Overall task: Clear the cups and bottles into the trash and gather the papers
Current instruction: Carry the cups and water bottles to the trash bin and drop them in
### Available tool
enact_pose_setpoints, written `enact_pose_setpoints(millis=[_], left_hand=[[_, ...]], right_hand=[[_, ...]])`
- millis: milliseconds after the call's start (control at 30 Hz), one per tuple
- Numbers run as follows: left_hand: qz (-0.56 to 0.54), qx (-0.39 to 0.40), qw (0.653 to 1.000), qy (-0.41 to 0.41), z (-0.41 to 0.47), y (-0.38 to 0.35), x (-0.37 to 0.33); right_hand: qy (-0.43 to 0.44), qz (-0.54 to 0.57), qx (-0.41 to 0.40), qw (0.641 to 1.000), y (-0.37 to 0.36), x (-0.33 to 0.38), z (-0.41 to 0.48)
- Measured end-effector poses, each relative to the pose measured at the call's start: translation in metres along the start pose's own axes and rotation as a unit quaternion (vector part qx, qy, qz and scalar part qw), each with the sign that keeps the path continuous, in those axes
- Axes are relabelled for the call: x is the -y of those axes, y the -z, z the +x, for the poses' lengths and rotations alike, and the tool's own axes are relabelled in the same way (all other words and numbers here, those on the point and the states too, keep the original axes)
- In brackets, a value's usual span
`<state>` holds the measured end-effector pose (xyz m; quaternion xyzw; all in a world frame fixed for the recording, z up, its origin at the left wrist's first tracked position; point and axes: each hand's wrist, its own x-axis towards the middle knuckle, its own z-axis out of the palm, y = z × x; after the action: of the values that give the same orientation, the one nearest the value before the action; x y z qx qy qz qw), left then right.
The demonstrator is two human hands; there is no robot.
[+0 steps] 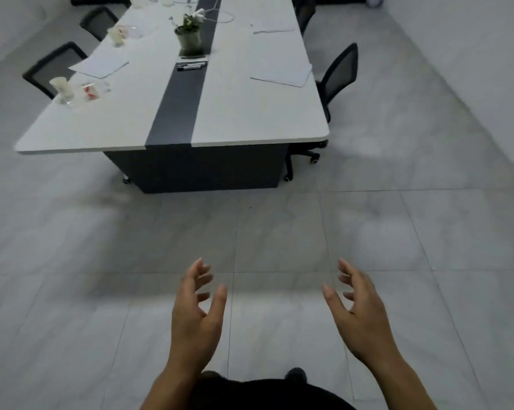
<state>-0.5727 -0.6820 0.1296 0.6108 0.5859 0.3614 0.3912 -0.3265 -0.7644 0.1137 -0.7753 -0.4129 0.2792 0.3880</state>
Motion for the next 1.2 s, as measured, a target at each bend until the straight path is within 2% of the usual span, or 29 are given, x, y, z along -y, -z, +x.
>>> enact_pose_setpoints(millis=[233, 333, 467, 600, 767, 900, 1067, 1200], left_hand=[[-0.011, 0.059, 0.998, -0.027, 0.093, -0.126, -0.075], [-0.006, 0.080, 0.997, -0.005, 0.169, -0.204, -0.081], [-0.024, 0.078, 0.997, -0.009, 0.225, -0.262, -0.090], [-0.022, 0.128, 0.990, -0.047, 0.337, -0.362, -0.156], [-0.017, 0.185, 0.976, -0.113, 0.459, -0.466, -0.252], [-0.007, 0.217, 0.967, -0.132, 0.529, -0.552, -0.299], [-0.008, 0.205, 0.972, -0.115, 0.611, -0.670, -0.323], [-0.022, 0.175, 0.982, -0.066, 0.685, -0.748, -0.369]], right_hand=[[-0.038, 0.049, -0.033, 0.998, 0.081, -0.034, 0.126], [-0.050, 0.047, -0.039, 0.997, 0.101, -0.062, 0.219], [-0.059, 0.031, -0.028, 0.997, 0.122, -0.073, 0.282], [-0.069, -0.011, -0.079, 0.994, 0.192, -0.071, 0.404], [-0.093, 0.023, -0.173, 0.980, 0.279, -0.069, 0.528], [-0.108, 0.070, -0.226, 0.966, 0.318, -0.097, 0.616], [-0.121, 0.105, -0.219, 0.962, 0.354, -0.155, 0.756], [-0.104, 0.104, -0.164, 0.975, 0.413, -0.170, 0.894]])
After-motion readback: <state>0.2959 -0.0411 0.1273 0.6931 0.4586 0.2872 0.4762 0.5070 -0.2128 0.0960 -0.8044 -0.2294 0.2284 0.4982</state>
